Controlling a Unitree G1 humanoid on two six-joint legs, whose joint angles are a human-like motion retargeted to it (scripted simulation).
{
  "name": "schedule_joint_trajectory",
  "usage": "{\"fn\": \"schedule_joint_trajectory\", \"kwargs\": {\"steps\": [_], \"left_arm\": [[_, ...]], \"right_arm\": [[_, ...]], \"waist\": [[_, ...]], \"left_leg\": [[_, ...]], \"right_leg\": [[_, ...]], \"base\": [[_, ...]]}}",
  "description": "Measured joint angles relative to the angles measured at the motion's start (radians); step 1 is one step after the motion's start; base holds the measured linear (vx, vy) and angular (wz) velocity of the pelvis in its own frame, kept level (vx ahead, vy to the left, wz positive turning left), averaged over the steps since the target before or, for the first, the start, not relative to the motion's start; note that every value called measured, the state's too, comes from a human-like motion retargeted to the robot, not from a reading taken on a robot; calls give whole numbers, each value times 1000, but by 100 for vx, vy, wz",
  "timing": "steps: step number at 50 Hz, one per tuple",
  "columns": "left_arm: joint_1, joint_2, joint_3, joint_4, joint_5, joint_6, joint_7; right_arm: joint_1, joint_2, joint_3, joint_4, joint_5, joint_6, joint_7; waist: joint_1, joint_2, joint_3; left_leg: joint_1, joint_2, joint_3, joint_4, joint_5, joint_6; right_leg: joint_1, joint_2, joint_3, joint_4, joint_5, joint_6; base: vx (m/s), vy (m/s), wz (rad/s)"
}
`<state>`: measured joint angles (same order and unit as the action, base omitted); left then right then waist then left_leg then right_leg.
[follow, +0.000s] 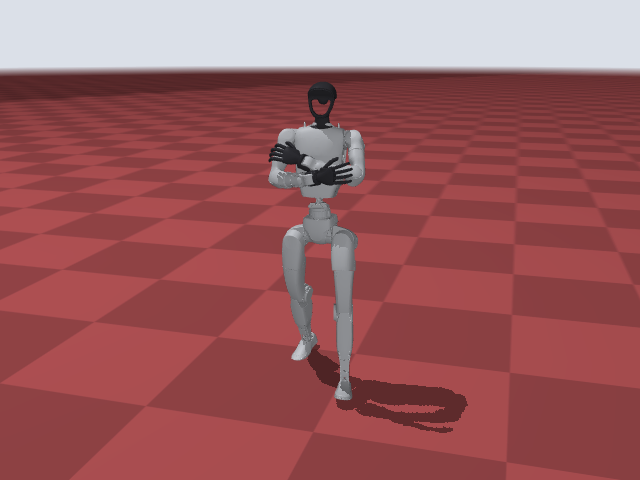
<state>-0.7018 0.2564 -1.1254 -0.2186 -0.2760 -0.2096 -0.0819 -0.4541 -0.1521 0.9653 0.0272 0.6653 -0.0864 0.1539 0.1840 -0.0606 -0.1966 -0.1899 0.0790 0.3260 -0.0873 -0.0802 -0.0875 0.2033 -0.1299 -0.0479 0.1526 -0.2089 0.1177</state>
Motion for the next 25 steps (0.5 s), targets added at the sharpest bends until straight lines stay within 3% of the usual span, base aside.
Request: {"fn": "schedule_joint_trajectory", "kwargs": {"steps": [3,8,10,13,19,22,25], "left_arm": [[13,1,-4,-3,-3,-2,-14],[22,3,-14,-6,4,5,-6],[23,3,-17,-7,8,12,3],[21,1,-17,-7,18,18,10],[27,-12,-11,3,16,7,1],[30,-19,-10,7,-8,6,-1],[23,-22,-13,10,-31,14,15]], "right_arm": [[13,5,0,0,2,-3,11],[22,9,-10,-5,-7,9,19],[23,7,-14,-8,-2,16,14],[24,2,-15,-13,15,18,10],[36,-7,-6,-10,48,8,15],[41,-8,-5,-5,61,16,11],[33,-5,-8,-2,55,42,-6]], "waist": [[-18,23,-17],[-49,40,-57],[-62,44,-61],[-87,48,-58],[-152,44,-37],[-193,17,-17],[-236,-23,25]], "left_leg": [[49,18,-30,8,0,3],[72,35,-75,47,-72,7],[82,36,-90,61,-102,6],[96,31,-111,80,-140,5],[135,-2,-165,100,-203,4],[168,-49,-201,107,-231,0],[225,-102,-243,114,-264,2]], "right_leg": [[-35,18,3,162,104,-17],[-266,19,-15,584,324,-4],[-354,11,-35,700,351,-7],[-451,-8,-85,751,290,-33],[-499,-33,-207,433,165,-65],[-461,-42,-216,125,233,-42],[-412,-61,-166,-157,361,23]], "base": [[58,28,16],[50,26,21],[43,21,29],[41,17,39],[39,10,59],[40,2,82],[43,-3,79]]}}
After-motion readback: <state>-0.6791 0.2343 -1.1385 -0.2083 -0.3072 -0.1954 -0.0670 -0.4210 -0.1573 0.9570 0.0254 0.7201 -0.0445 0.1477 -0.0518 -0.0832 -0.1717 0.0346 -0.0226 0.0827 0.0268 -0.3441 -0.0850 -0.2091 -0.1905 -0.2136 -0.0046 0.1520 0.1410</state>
